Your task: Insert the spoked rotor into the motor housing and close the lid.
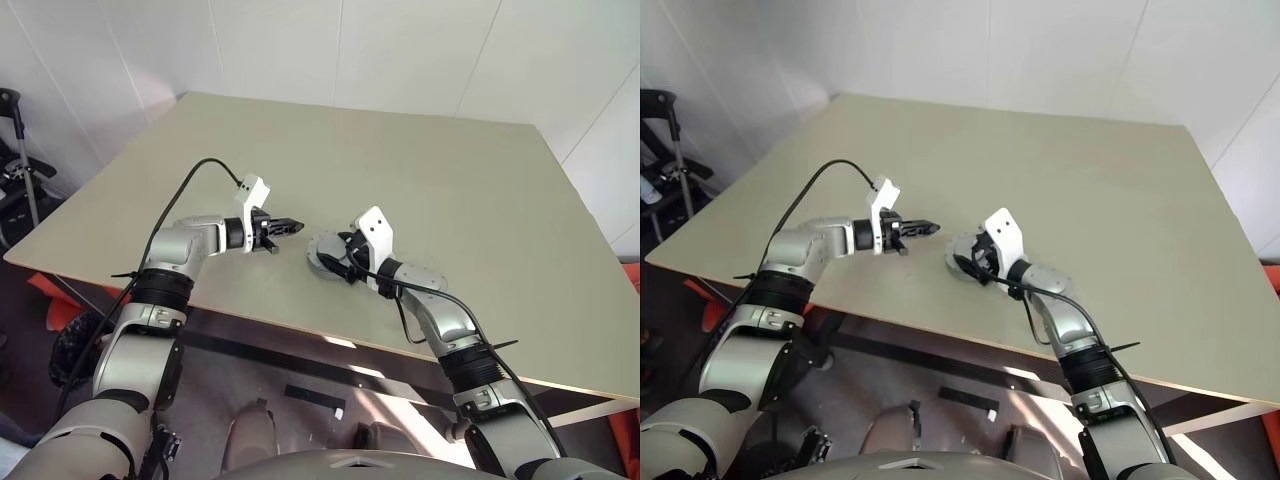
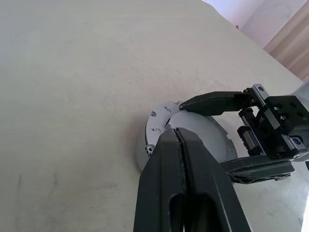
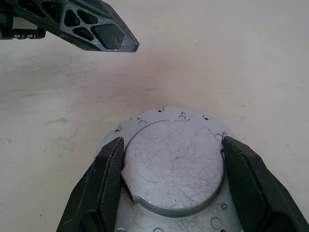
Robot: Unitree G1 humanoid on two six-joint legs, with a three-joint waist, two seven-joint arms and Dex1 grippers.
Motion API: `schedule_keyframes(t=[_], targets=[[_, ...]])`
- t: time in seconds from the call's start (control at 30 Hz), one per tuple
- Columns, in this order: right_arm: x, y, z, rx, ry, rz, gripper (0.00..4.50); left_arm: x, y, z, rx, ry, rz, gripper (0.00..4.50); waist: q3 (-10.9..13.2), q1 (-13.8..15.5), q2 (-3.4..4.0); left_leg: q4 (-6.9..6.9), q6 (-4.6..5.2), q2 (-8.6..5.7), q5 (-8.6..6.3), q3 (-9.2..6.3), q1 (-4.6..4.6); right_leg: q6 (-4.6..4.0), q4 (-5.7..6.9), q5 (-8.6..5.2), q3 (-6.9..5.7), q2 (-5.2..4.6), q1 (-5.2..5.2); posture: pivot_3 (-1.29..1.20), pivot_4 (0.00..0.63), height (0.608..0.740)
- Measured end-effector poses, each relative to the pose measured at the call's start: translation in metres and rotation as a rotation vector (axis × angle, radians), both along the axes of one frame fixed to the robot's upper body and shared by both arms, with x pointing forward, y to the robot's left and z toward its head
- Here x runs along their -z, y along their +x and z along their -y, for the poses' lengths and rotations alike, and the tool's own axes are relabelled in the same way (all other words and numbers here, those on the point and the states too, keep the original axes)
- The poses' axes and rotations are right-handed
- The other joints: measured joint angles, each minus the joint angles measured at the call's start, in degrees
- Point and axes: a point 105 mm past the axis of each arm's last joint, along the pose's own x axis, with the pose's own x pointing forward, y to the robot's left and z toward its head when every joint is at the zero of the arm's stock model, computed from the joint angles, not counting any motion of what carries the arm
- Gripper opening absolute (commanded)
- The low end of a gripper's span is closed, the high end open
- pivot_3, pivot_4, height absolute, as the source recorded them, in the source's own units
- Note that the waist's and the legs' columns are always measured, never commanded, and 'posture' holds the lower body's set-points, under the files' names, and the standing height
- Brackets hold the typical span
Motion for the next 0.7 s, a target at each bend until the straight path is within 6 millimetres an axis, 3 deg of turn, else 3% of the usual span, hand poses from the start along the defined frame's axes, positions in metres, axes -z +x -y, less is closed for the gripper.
schedule_keyframes(t=[0.7], targets=[[0.002, 0.000, 0.001, -0.005, -0.020, 0.011, 3.26, 0.013, -0.002, -0.002, -0.026, 0.000, -0.107, 0.00, 0.0, 0.0, 0.00, -0.01, 0.07, -0.02, -0.05, 0.00, 0.06, 0.00, -0.01, 0.00, 0.00, -0.03, 0.07, 0.00, 0.000, 0.740]])
